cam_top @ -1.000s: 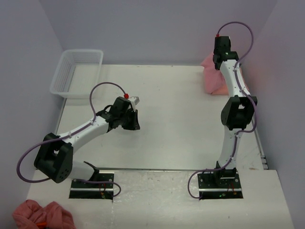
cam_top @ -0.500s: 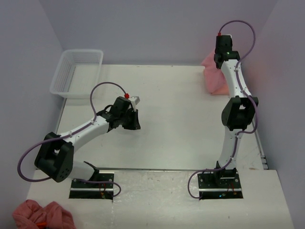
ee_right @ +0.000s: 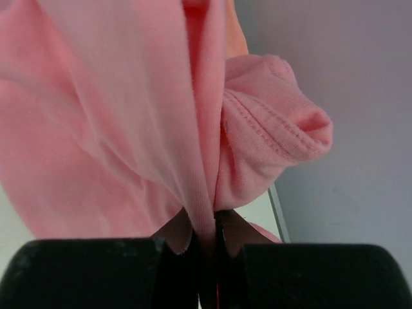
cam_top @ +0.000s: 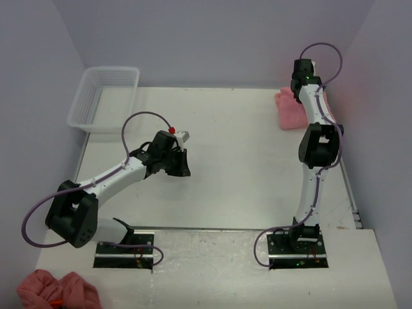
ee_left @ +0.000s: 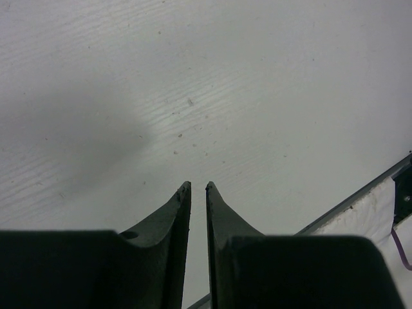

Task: Fold and stack the t-shirts
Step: Put the neatly folded tshirt into the corner of the board with the right arm

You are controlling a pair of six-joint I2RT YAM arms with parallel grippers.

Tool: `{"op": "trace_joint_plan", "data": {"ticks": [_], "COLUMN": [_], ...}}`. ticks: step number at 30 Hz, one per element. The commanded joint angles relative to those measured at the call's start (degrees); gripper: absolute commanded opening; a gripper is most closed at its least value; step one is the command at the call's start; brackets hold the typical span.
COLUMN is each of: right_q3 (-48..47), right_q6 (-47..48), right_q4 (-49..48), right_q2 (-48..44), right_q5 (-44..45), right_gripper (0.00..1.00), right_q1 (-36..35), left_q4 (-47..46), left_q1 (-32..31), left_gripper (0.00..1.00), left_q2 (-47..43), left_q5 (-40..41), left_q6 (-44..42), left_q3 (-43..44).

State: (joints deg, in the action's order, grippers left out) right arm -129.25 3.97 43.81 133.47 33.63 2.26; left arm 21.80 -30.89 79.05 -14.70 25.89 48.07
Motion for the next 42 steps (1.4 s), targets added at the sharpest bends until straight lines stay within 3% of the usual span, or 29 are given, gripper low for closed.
{"op": "trace_joint_plan", "data": {"ticks": [1,21,22,23,25,27,30,34,37,38,40,41,42], "right_q3": [-3.5,-10.7,-11.5,-12.2,-11.8,-12.2,-12.7,-12.3,-9.8,-9.2,-6.3,-4.5,0.4], "right_q6": [0.4,6.2,5.9,4.9,4.6,3.9,3.9,5.4,0.2,-1.8,-9.7,-11.9,-17.2], "right_q4": [-1.4,-9.6,-9.6,-9.4,-10.2,-10.2,-10.8,-11.2,-6.5,-4.2,1.9,3.2,5.5], "right_q2": [1.7,12.3,12.6,12.9,12.2,10.9,6.9,-1.1,-6.4,-7.3,-10.2,-11.6,-13.3], "right_q5": [3.3,7.4,9.0,9.2,9.9,9.8,10.1,8.7,3.8,2.4,-3.6,-6.0,-9.4], "right_gripper": [0.00,0.03,0.10,0.38,0.73,0.88,0.97,0.99,0.99,0.94,0.60,0.03,0.00], "right_q1": [0.8,5.4,5.4,5.5,5.4,5.5,4.7,0.5,-4.3,-6.1,-7.8,-9.2,-9.6], "left_q4": [0.2,-0.1,0.1,0.3,0.3,0.4,0.3,0.3,0.4,0.5,0.9,1.0,1.4], "left_q1": [-0.4,-2.7,-2.7,-2.7,-2.7,-2.8,-2.8,-3.2,-3.6,-3.7,-3.9,-3.9,-4.0], "left_gripper": [0.16,0.11,0.11,0.11,0.11,0.11,0.11,0.11,0.11,0.11,0.10,0.10,0.10], "left_q2": [-3.1,-0.6,-0.7,-0.7,-1.1,-1.3,-1.5,-3.0,-3.9,-4.0,-4.3,-4.5,-4.9], "left_q5": [-2.3,-2.3,-2.2,-2.1,-1.9,-1.7,-1.7,-1.0,2.6,3.5,5.4,6.3,7.0], "left_q6": [-0.2,0.3,0.3,0.3,0.3,0.5,0.7,1.3,2.1,2.4,3.1,3.3,3.7], "left_q3": [0.9,-1.0,-1.0,-1.1,-1.2,-1.6,-1.6,-0.4,0.4,0.5,1.1,1.3,1.8]}}
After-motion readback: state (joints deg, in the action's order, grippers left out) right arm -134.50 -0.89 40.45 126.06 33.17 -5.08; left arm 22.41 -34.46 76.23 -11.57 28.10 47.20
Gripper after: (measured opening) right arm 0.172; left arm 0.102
